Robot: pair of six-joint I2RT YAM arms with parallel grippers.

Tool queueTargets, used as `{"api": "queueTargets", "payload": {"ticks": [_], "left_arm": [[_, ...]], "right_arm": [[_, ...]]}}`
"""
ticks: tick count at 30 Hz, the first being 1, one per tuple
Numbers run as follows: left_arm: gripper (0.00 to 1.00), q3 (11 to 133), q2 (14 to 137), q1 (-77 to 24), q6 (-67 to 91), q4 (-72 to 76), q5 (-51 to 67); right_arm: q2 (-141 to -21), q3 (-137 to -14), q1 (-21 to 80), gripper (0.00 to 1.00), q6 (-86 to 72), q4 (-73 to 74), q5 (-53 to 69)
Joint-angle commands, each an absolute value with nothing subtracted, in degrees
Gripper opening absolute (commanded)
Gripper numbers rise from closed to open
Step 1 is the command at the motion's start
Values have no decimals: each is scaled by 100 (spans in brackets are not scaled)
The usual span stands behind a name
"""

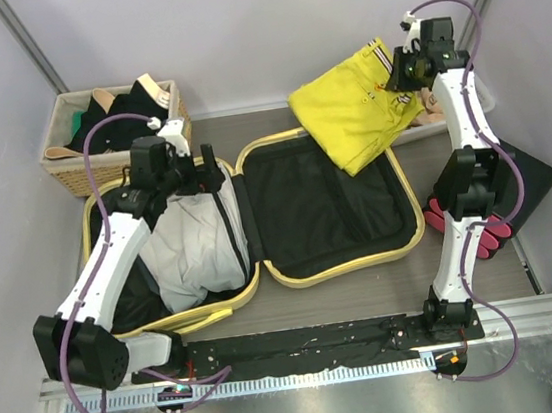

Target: Open, take out, and arrange the luggage

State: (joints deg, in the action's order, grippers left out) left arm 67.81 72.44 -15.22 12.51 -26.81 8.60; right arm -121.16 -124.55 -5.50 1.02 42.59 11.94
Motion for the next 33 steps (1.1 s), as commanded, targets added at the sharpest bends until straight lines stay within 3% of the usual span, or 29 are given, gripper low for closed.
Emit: {"api": "queueTargets", "payload": {"ticks": [1, 8, 15, 24, 26, 27, 29, 30, 33], "left_arm": [[100, 6828, 7742, -1582, 1713, -2627, 1248], [97, 6847, 8411, -2222, 2240, -2795, 1257], [94, 6619, 8657, -2672, 2741, -2760, 520], [80, 6039, 8824, -3155, 3190, -2611, 53], [69, 5837, 8868, -3190, 3304, -2453, 210], [55, 5775, 8903, -3190, 3331, -2374, 281], [38, 5695, 8921, -3190, 3296, -2443, 168], [20, 5687, 8903, -3199, 3270, -2600, 36], [0, 5581, 8737, -3190, 3182, -2856, -430]], "right_arm": [[-11812, -13297, -791, 1, -131, 3401, 1265], [-11769, -13342, -1248, 1, -264, 3410, 1529], [-11935, -13605, -1617, 1, -290, 3358, 1775], [-12831, -14405, -1942, 1, -290, 3261, 2478], [-12928, -14432, -1951, 1, -290, 3217, 2522], [-12998, -14414, -1951, 1, -281, 3199, 2540], [-13052, -14405, -1951, 1, -290, 3182, 2645], [-13104, -14388, -1951, 1, -290, 3164, 2646], [-13140, -14379, -1951, 1, -264, 3155, 2576]]}}
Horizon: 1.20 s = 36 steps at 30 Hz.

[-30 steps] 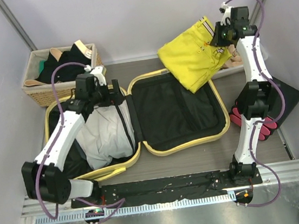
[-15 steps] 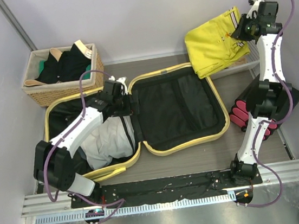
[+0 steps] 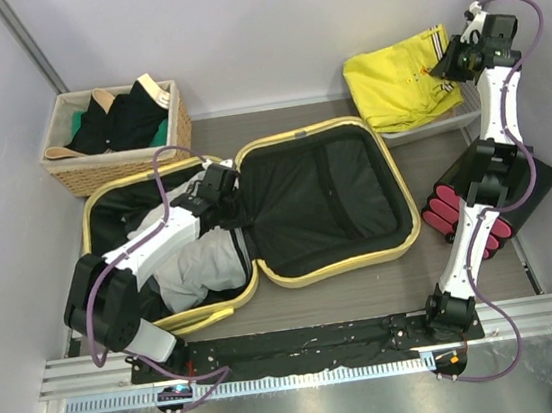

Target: Open, take out, and arrange the luggage

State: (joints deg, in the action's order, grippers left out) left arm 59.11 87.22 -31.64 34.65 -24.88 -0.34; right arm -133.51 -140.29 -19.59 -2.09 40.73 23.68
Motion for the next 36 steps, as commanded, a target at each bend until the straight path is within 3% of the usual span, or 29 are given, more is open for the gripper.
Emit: {"api": "queueTargets", "payload": {"ticks": [1, 18, 34, 36], "left_arm": [[0, 5468, 8597, -3190, 3173, -2883, -648], [0, 5352, 7884, -3156, 3111, -3849, -1538], [0, 5730, 7857, -3146, 3076, -4043, -1345], [0, 5914, 7849, -3155, 2989, -4104, -1345]], "right_arm": [[-13148, -14370, -1951, 1, -246, 3155, 2532], [-13535, -14528, -2065, 1, 738, 3120, 1697], [-13834, -14608, -2083, 1, 1204, 3129, 818], [-13764, -14520, -2083, 5, 1169, 3112, 774]]}}
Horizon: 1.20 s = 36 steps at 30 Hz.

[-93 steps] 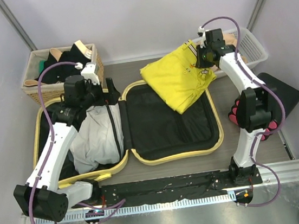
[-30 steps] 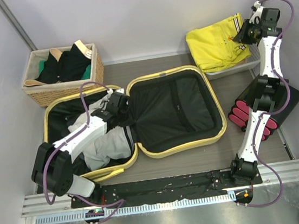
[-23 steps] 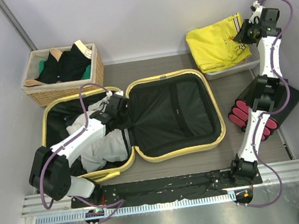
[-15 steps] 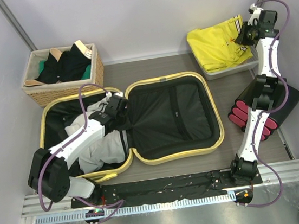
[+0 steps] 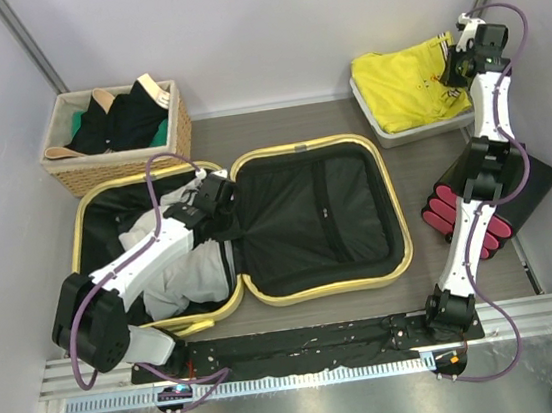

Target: Open, take out, and arrange the luggage

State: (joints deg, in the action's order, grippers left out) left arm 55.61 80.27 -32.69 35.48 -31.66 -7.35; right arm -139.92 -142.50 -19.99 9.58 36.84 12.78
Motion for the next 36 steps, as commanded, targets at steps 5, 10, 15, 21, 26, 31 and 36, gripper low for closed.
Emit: {"api": "queueTargets", "payload": {"ticks": [5, 10, 15, 21, 26, 31, 36], "left_arm": [[34, 6327, 7831, -3147, 2769, -4324, -1283], [78, 6907, 7778, -3138, 2365, -4482, -1239], [93, 7540, 7831, -3138, 2031, -4553, -1169], [100, 8287, 8112, -2962, 1670, -4447, -1116], [100, 8517, 8314, -2795, 1494, -4237, -1020], [100, 8367, 8402, -2637, 1477, -3964, -800], [100, 8130, 8376, -2558, 1468, -3771, -686]], "right_arm": [[-13457, -14379, -2074, 65, 968, 3068, 914], [-12982, -14133, -2066, 84, 590, 2804, 1187], [-12271, -13221, -2030, 86, -234, 1936, 1729], [-12110, -12208, -1548, 76, -888, 835, 2171], [-13058, -12672, -1161, 66, -1089, 669, 2136], [-13921, -13201, -1011, 58, -1441, 580, 2171], [-13879, -12491, -1002, 54, -1529, 554, 1890]]}}
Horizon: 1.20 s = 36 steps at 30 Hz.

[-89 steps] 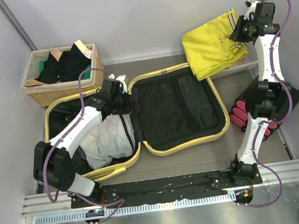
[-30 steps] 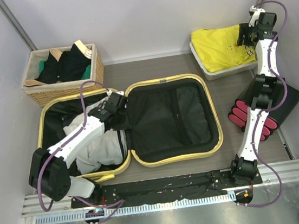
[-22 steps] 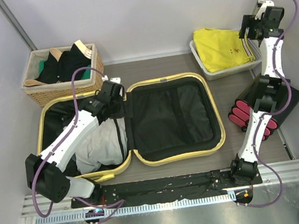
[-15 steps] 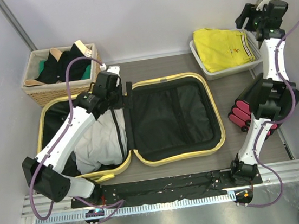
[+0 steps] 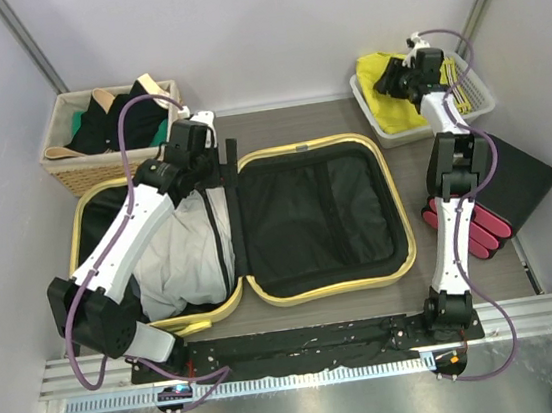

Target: Open, take out, and arrange the luggage

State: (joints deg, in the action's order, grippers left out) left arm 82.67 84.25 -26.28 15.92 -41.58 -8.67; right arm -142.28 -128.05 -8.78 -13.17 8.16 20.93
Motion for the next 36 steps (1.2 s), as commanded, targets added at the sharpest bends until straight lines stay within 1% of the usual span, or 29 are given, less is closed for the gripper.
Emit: {"api": "queueTargets", "payload": {"ticks": [1, 3, 7, 10, 18, 23, 25, 27, 29, 31, 32, 34, 36], "left_arm": [[100, 8052, 8376, -2514, 1459, -3771, -668], [100, 8007, 8385, -2470, 1433, -3735, -616], [100, 7981, 8385, -2365, 1354, -3753, -545], [100, 7893, 8324, -2312, 1275, -3701, -536], [100, 7480, 8209, -2206, 1248, -3489, -475], [100, 7427, 8130, -2206, 1248, -3490, -457], [100, 7392, 8095, -2206, 1248, -3472, -475], [100, 7383, 8068, -2215, 1248, -3472, -483], [100, 7374, 8051, -2215, 1248, -3463, -501], [100, 7374, 8033, -2206, 1248, -3454, -536], [100, 7357, 8033, -2206, 1239, -3445, -554], [100, 7339, 8016, -2206, 1231, -3437, -563], [100, 7339, 8033, -2215, 1230, -3437, -563]], "right_arm": [[-13869, -12315, -1002, 54, -1529, 589, 1829], [-13991, -12278, -1002, 54, -1521, 729, 1600], [-14447, -12786, -1002, 54, -1485, 1570, 1135], [-14633, -12876, -1002, 57, -1441, 1958, 941], [-14573, -12402, -1002, 57, -1397, 2417, 563], [-14187, -12261, -985, 57, -1380, 2426, 878], [-13993, -12252, -949, 57, -1415, 2303, 1123], [-13626, -12060, -932, 53, -1608, 1884, 1300], [-13334, -11735, -923, 48, -1958, 1383, 1572], [-12912, -11173, -932, 45, -2240, 487, 1626], [-12815, -11023, -923, 40, -2346, 222, 1678], [-12814, -10907, -923, 37, -2627, -341, 1731], [-12963, -11160, -932, 36, -2768, -587, 1924]]}}
